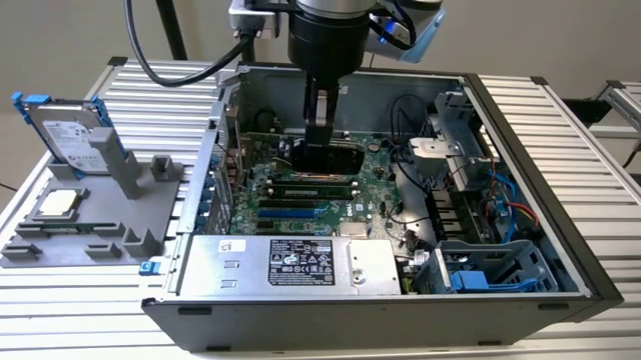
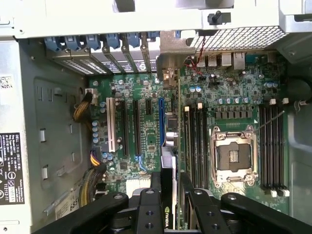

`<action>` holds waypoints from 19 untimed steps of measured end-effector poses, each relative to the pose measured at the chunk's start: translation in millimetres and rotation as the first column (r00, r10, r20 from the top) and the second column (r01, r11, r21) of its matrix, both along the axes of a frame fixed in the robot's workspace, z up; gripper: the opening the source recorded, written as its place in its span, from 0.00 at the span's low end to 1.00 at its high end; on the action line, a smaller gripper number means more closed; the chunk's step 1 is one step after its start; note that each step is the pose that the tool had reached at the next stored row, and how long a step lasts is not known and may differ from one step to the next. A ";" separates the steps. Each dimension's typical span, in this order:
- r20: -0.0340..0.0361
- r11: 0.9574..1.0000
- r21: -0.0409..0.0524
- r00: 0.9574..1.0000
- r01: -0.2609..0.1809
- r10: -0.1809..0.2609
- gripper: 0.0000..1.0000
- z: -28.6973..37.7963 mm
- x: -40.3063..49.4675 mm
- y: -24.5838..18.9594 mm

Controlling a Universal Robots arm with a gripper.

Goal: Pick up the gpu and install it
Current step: 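Insert the gpu into the slot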

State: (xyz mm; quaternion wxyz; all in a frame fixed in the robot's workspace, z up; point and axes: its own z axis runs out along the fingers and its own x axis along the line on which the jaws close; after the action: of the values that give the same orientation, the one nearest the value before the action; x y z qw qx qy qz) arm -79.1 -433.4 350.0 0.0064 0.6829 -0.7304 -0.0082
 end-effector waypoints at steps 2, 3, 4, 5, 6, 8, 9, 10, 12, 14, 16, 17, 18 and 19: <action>0.000 1.000 0.000 1.000 0.000 0.000 0.00 -0.7 0.0 0.0; 0.000 1.000 0.000 1.000 0.000 0.000 0.00 -1.0 0.0 0.0; 0.000 1.000 0.000 1.000 0.000 0.000 0.00 -1.3 0.0 0.0; 0.000 1.000 0.000 1.000 0.000 0.000 0.00 -1.7 0.0 0.0; 0.000 1.000 0.000 1.000 0.000 0.000 0.00 -2.0 0.0 0.0; 0.000 1.000 0.000 1.000 0.000 0.000 0.00 -2.7 0.0 0.0; 0.000 1.000 0.000 1.000 0.000 0.000 0.00 -3.1 0.0 0.0; 0.000 1.000 0.000 1.000 0.000 0.000 0.00 -3.4 0.0 0.0; 0.000 1.000 0.000 1.000 0.000 0.000 0.00 -4.1 0.0 0.0; 0.000 1.000 0.000 1.000 0.000 0.000 0.00 -4.8 0.0 0.0; 0.000 1.000 0.000 1.000 0.000 0.000 0.00 -5.5 0.0 0.0; 0.000 1.000 0.000 1.000 0.000 0.000 0.00 -5.9 0.0 0.0; 0.000 1.000 0.000 1.000 0.000 0.000 0.00 -6.2 0.0 0.0; 0.000 1.000 0.000 1.000 0.000 0.000 0.00 -6.6 0.0 0.0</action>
State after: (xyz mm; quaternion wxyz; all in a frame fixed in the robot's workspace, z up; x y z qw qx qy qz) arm -79.1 -433.4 343.4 0.0065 0.6829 -0.7304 -0.0082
